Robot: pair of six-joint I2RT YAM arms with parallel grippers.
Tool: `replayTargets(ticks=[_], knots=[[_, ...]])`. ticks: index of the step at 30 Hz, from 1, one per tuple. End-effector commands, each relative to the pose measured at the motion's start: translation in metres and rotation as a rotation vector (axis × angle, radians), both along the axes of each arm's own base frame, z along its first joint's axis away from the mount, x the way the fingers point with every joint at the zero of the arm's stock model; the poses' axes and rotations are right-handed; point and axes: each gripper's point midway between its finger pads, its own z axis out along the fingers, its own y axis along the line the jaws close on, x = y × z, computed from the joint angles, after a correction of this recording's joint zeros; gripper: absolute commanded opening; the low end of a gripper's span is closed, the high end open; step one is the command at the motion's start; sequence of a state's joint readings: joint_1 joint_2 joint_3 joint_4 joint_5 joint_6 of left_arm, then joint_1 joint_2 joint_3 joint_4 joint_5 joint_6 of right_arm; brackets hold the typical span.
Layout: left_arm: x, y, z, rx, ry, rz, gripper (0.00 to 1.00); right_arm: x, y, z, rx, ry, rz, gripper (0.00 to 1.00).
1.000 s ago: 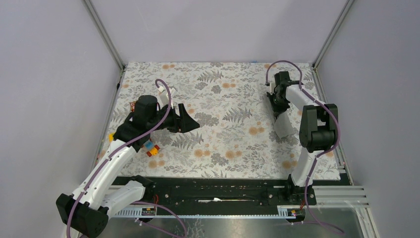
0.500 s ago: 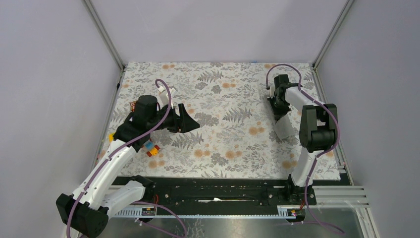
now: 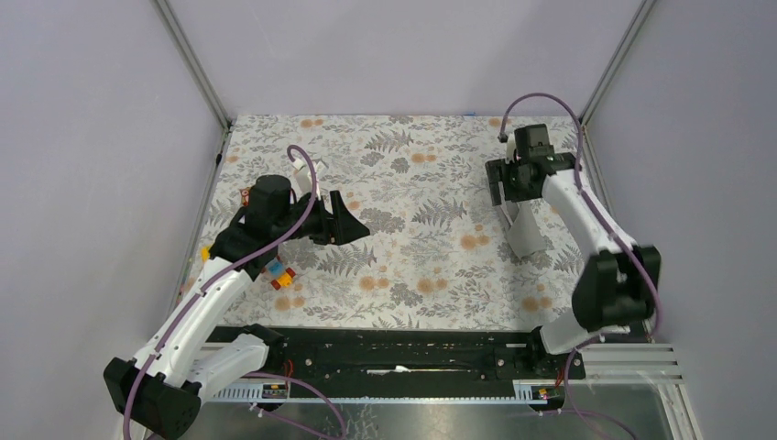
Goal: Fold the napkin into a case and place the utensils inside
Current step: Insert the knife into the folded napkin, then reset both arms
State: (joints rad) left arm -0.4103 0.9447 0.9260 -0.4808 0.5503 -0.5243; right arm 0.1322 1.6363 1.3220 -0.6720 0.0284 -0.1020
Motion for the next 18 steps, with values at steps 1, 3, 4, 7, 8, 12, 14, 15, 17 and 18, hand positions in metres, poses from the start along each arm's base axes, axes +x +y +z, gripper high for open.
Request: replayTargets(ticks=[1,3,4,7,8,12,14,15,17,18], knots=[[0.009,0.001,0.032,-0.016,-0.080,0.018,0.70,-0.043,0.043,0.079,0.144,-0.176,0.059,0.98],[0.011,0.004,0.041,-0.005,-0.098,0.034,0.70,-0.066,0.060,0.113,0.254,-0.260,0.109,1.00],[0.013,0.006,0.047,0.002,-0.108,0.045,0.70,-0.077,0.063,0.132,0.297,-0.316,0.114,1.00],[0.018,0.013,0.074,0.020,-0.159,0.090,0.70,-0.103,0.035,0.199,0.345,-0.548,-0.088,1.00],[0.019,0.016,0.085,0.021,-0.182,0.110,0.70,-0.114,0.027,0.218,0.369,-0.609,-0.141,1.00],[0.027,0.038,0.138,0.022,-0.297,0.247,0.71,-0.157,0.029,0.284,0.500,-0.797,-0.088,1.00],[0.028,0.051,0.163,0.025,-0.350,0.324,0.72,-0.172,0.016,0.311,0.533,-0.906,-0.142,1.00],[0.028,0.058,0.175,0.028,-0.376,0.362,0.73,-0.179,0.008,0.322,0.544,-0.958,-0.183,1.00],[0.024,0.074,0.203,0.025,-0.436,0.433,0.74,-0.194,-0.008,0.340,0.562,-1.045,-0.254,1.00],[0.021,0.082,0.216,0.020,-0.464,0.468,0.75,-0.201,-0.013,0.348,0.554,-1.084,-0.258,1.00]])
